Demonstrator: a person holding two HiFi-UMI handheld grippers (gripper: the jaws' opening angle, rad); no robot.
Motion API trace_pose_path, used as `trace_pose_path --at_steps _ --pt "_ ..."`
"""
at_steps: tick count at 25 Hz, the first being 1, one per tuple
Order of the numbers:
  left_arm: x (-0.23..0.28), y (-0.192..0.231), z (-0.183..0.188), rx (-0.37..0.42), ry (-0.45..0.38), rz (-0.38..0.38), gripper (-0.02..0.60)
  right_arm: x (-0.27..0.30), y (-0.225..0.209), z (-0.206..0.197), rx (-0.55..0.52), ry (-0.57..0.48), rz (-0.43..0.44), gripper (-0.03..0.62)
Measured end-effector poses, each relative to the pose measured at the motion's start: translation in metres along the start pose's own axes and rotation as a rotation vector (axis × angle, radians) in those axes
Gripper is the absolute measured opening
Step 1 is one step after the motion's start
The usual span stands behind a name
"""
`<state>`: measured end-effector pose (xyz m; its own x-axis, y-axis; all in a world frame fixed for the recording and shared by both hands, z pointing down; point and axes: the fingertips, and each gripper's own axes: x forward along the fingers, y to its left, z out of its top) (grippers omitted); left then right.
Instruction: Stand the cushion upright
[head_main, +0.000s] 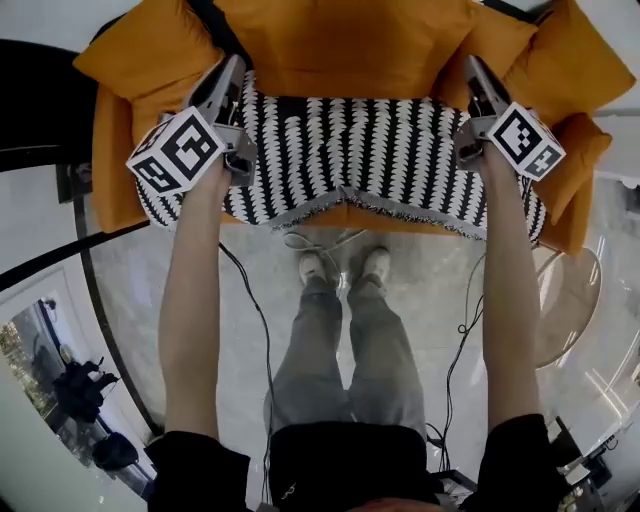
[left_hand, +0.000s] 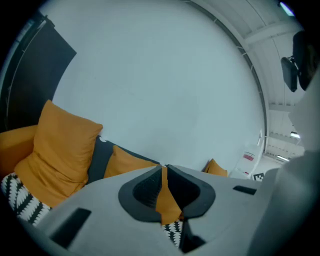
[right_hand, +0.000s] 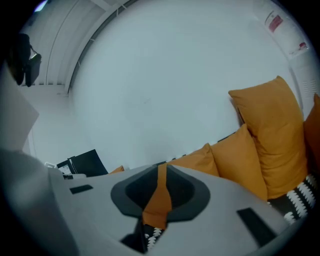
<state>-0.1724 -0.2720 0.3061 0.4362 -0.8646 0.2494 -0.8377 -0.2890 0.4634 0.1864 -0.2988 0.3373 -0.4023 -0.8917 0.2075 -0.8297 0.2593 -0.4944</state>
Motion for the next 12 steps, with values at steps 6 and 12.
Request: trace_pose_path --at_steps 6,12 --pt "-0.037 -0.081 0.011 0.047 -0.053 -0.162 0.011 -0.038 0.08 0.016 -0.018 -0.031 0.113 0.025" --pt "-0.094 -0.146 0.034 0.119 -0.09 -0.234 0.009 -0.075 0.165 0.054 -0.116 -0.089 0.225 0.015"
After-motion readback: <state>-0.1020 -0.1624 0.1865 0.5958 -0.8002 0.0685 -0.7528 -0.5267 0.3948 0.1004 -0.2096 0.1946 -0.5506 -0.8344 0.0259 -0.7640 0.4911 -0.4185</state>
